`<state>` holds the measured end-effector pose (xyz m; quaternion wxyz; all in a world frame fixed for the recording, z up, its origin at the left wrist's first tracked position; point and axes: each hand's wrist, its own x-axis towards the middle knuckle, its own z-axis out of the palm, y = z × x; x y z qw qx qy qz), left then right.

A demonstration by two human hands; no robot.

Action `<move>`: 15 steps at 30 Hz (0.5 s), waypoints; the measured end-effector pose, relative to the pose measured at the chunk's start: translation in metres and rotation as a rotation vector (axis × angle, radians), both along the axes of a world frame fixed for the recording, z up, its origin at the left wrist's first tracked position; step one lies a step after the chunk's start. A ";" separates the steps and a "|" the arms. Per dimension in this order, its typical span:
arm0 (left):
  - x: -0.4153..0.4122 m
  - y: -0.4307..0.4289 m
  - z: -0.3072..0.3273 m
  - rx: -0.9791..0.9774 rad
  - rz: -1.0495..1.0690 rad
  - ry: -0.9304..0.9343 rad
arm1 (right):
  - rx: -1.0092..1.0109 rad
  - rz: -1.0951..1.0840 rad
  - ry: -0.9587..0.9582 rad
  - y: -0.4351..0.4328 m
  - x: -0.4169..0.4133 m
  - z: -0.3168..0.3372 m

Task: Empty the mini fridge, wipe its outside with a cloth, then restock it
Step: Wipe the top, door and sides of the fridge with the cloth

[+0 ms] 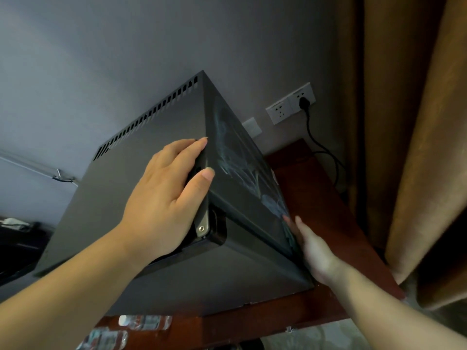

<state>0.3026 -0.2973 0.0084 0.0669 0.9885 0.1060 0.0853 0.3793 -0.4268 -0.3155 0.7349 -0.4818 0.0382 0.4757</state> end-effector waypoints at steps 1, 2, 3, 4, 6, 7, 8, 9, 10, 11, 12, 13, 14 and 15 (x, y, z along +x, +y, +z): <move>0.000 0.000 0.000 0.002 0.001 0.003 | -0.035 -0.010 -0.013 0.000 -0.001 0.000; 0.000 0.000 0.000 0.002 0.000 0.005 | -0.090 -0.017 -0.001 -0.003 -0.003 -0.005; 0.000 0.000 0.000 0.001 -0.002 0.005 | -0.139 0.001 0.024 -0.005 -0.005 -0.014; 0.000 -0.001 0.001 0.000 -0.001 0.006 | -0.172 0.025 0.045 -0.008 -0.007 -0.019; 0.000 -0.001 0.001 0.001 0.003 0.009 | -0.180 0.062 0.065 -0.008 -0.007 -0.021; 0.000 -0.001 0.001 0.003 0.007 0.010 | -0.141 0.063 0.082 -0.004 -0.002 -0.019; 0.000 -0.001 0.001 0.005 0.009 0.011 | -0.062 0.063 0.092 0.001 0.002 -0.013; 0.000 -0.001 0.001 0.005 0.012 0.013 | 0.025 0.049 0.085 0.005 0.007 -0.007; 0.000 -0.001 0.001 0.005 0.015 0.016 | 0.091 0.039 0.058 0.008 0.013 0.001; 0.000 -0.001 0.001 0.005 0.018 0.020 | 0.109 0.030 0.027 0.010 0.017 0.006; 0.001 -0.001 0.001 0.006 0.021 0.024 | 0.096 0.033 0.000 0.010 0.018 0.005; 0.001 -0.001 0.001 0.006 0.022 0.026 | 0.058 0.048 -0.004 0.008 0.018 0.002; 0.000 -0.001 0.002 0.005 0.023 0.026 | -0.011 0.065 0.026 0.005 0.016 -0.006; 0.000 -0.002 0.002 0.002 0.023 0.025 | -0.079 0.087 0.055 0.002 0.014 -0.016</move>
